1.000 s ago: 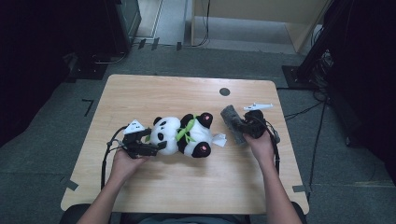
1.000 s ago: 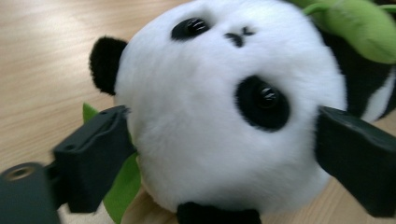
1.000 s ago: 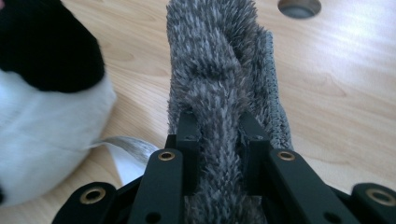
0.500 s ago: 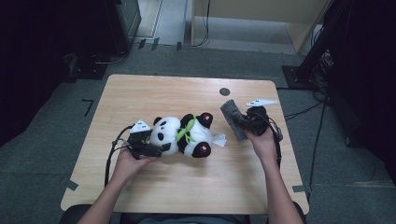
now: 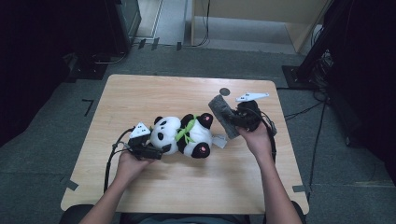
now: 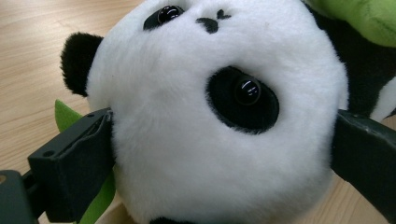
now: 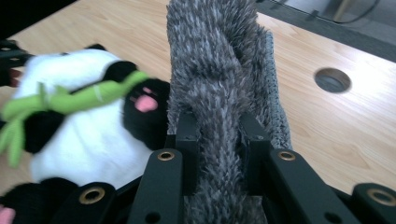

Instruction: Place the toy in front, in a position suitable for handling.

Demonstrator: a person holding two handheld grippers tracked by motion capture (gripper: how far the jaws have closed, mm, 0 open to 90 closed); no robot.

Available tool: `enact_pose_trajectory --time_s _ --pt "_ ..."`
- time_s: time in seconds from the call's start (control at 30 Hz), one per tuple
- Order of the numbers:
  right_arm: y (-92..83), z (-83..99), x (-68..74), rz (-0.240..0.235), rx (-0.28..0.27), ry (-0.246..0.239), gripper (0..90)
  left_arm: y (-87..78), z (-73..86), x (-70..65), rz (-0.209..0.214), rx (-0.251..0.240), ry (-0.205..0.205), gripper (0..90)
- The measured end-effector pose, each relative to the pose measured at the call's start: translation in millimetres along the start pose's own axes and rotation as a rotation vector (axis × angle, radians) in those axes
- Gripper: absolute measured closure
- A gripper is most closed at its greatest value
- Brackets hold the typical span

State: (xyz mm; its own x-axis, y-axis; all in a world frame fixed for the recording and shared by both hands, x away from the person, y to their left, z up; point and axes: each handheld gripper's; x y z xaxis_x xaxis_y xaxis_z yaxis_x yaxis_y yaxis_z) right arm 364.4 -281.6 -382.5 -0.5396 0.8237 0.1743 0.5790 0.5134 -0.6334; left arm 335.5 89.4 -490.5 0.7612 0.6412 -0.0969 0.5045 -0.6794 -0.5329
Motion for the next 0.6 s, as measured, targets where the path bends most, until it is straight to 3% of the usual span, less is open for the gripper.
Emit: enact_pose_trajectory --time_s 0.1,0.3,0.6 --pt "-0.3 -8.5 9.0 -0.017 0.004 -0.026 75.3 -2.9 -1.2 -2.5 -0.006 0.015 0.003 5.1" --pt "4.0 -28.9 24.7 -0.080 -0.005 -0.046 75.1 -2.8 -0.2 -6.5 -0.020 0.003 -0.023 4.5" --pt "34.7 -51.5 58.9 -0.186 0.043 -0.104 75.0 -5.5 -5.4 -20.0 -0.060 0.054 -0.041 6.9"
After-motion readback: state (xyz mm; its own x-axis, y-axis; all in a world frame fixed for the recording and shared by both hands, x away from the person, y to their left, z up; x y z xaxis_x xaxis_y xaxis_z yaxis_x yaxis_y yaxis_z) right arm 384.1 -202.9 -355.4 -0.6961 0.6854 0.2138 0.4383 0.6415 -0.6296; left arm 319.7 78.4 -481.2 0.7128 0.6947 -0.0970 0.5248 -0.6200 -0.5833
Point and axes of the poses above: each handheld gripper's, and its own axes: y roughly forward along the jaws, z roughly out of its underside, x roughly to its left, and after that the axes turned 5 degrees about y, right-handed
